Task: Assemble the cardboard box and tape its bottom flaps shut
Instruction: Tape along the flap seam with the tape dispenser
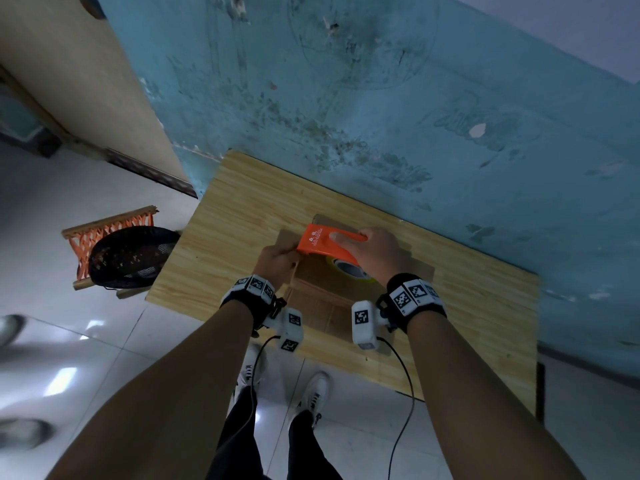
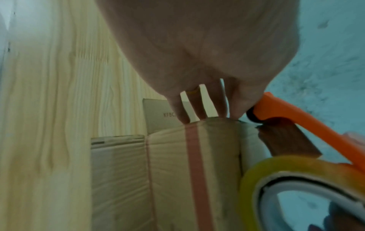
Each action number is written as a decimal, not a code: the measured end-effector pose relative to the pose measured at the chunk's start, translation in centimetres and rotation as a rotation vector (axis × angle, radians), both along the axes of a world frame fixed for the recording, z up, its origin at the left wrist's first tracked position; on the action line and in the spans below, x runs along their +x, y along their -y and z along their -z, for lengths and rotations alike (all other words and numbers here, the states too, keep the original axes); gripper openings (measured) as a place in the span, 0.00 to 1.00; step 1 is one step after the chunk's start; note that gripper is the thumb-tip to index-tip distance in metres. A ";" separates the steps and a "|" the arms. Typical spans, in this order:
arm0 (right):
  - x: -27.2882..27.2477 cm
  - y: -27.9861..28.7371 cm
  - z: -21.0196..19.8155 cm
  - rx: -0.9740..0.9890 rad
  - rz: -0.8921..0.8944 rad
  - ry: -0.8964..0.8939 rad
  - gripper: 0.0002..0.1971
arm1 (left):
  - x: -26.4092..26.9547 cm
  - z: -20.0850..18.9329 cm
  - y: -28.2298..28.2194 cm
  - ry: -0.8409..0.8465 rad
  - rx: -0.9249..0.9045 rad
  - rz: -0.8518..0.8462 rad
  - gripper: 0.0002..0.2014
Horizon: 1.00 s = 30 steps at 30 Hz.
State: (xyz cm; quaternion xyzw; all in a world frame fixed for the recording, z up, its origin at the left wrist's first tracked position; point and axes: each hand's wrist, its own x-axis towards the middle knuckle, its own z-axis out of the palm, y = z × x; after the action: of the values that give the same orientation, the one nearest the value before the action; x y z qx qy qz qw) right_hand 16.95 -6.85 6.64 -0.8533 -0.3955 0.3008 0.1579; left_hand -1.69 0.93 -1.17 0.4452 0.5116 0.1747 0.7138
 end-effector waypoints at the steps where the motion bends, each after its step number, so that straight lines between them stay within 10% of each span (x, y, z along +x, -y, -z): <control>1: 0.1 -0.1 0.0 0.001 0.002 0.002 0.27 | -0.1 -0.3 0.2 0.041 -0.026 0.018 0.20; 4: 0.3 -0.3 -0.1 -0.008 0.006 -0.016 0.26 | -0.5 -0.6 0.6 0.100 -0.046 0.125 0.36; 8: 0.3 -0.2 0.2 -0.003 -0.001 -0.030 0.28 | 0.0 0.1 0.4 0.034 0.016 0.253 0.25; 30: 2.1 0.1 0.0 -0.019 -0.135 0.002 0.32 | 2.2 0.7 -1.1 -0.180 0.176 0.471 0.37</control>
State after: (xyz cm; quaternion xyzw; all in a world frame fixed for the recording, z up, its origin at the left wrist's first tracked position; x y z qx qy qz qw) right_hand 19.00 -7.00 6.60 -0.8264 -0.4497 0.3135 0.1288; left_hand 0.50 1.98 -1.85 0.6259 0.4381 0.0073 0.6451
